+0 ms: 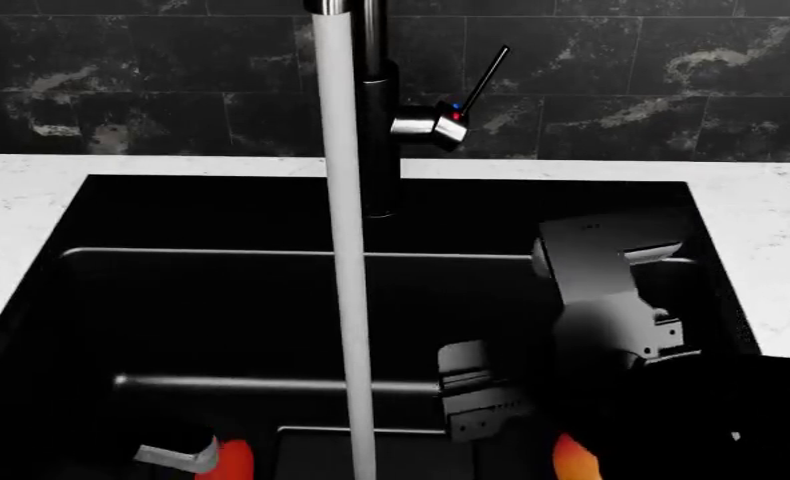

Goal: Pick the eggplants and mangos from the sink and place them in one bowl. Place the bell pepper in the other bowl. Then turn off the sink faucet.

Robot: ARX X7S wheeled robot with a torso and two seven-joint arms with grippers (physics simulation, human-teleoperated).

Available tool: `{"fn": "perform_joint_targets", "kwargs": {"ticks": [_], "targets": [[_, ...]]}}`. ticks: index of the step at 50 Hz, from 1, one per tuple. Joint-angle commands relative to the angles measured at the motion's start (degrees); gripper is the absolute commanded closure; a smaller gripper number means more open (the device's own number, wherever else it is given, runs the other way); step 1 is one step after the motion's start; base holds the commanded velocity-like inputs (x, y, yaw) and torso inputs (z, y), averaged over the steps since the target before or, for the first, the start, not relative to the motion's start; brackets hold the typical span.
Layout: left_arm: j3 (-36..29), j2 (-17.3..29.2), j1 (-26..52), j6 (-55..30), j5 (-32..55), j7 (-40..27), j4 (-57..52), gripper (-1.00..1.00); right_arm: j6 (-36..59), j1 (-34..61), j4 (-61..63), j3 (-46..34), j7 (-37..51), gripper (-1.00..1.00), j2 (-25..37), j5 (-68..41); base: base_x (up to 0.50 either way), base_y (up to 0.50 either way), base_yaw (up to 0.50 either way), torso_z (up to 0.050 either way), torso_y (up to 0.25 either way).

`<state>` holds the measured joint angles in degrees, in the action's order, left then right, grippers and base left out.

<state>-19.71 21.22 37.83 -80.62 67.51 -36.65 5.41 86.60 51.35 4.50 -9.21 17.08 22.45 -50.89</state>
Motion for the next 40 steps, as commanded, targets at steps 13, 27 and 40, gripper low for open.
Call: {"fn": "perform_joint_targets", "kwargs": {"ticks": [13, 27, 40], "targets": [[17.06, 5.05, 8.99, -3.97, 27.98, -19.02, -15.83, 1.0, -10.13, 13.63, -26.03, -34.08, -12.07, -1.0, 2.56, 6.86, 0.0, 0.0, 0.0, 0.0, 0.0], [15.85, 6.48, 10.9, -2.34, 28.0, -19.75, -18.9, 1.0, -14.48, 14.12, -30.33, -37.39, -14.4, -1.0, 1.98, 9.71, 0.0, 0.0, 0.0, 0.0, 0.0], [14.15, 6.7, 12.58, -0.97, 30.46, -22.38, -18.12, 1.0, -19.82, 15.56, -37.39, -41.25, -17.96, -1.0, 0.04, 13.28, 0.0, 0.0, 0.0, 0.0, 0.0]]}}
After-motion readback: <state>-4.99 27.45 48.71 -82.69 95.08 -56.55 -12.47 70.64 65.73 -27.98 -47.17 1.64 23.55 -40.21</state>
